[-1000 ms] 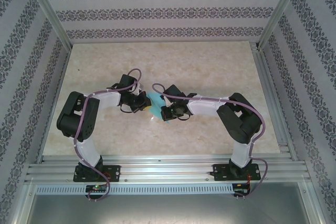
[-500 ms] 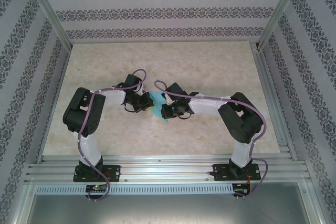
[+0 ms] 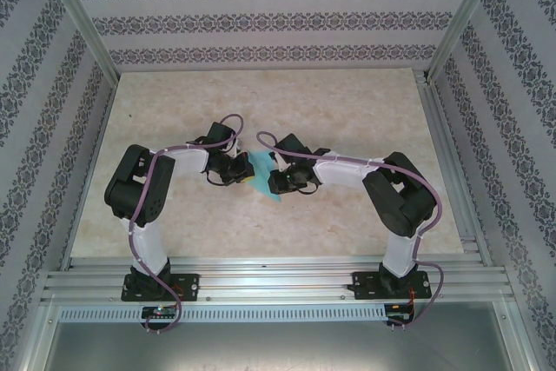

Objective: Fold a paper plane with a square sheet of paper (fold left side to right side)
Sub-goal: Fourth fold the wing at the center of the table.

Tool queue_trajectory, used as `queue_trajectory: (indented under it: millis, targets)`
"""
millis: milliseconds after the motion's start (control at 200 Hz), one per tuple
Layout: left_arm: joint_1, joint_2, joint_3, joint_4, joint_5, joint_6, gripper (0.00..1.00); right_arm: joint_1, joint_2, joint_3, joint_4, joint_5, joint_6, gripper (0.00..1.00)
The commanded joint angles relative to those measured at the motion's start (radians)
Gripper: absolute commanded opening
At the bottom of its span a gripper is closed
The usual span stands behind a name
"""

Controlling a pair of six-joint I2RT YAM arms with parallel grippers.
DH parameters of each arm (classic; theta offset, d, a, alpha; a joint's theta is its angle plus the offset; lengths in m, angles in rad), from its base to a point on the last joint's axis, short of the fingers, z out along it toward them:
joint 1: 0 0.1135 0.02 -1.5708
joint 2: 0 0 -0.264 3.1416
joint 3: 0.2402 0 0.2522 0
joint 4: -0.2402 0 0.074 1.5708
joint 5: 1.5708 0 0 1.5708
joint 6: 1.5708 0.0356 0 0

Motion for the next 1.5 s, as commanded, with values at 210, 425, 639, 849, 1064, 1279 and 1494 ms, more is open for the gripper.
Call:
queue_trajectory:
  millis: [210, 425, 639, 849, 1064, 1279, 1494]
  targets:
    - [-0.018, 0.060, 0.004, -0.076, -0.084, 0.027, 0.01, -0.005, 0.005, 0.027, 0.012, -0.022, -0.035, 0.09]
    - [-0.021, 0.062, 0.005, -0.080, -0.083, 0.030, 0.00, -0.026, 0.028, -0.009, 0.080, -0.102, 0.013, 0.05]
    - [-0.022, 0.061, 0.010, -0.088, -0.082, 0.036, 0.00, -0.055, 0.035, -0.060, 0.172, -0.187, 0.056, 0.05]
    - [-0.022, 0.062, 0.012, -0.091, -0.084, 0.037, 0.00, -0.080, 0.062, -0.084, 0.245, -0.287, 0.079, 0.04]
    - [-0.021, 0.061, 0.015, -0.097, -0.083, 0.040, 0.00, -0.078, 0.071, -0.076, 0.235, -0.308, 0.057, 0.04]
    - [-0.021, 0.033, 0.020, -0.111, -0.086, 0.046, 0.09, -0.085, 0.070, -0.087, 0.234, -0.300, 0.059, 0.04]
    - [-0.009, -0.076, 0.046, -0.207, -0.137, 0.085, 0.28, -0.087, 0.065, -0.097, 0.248, -0.295, 0.069, 0.04]
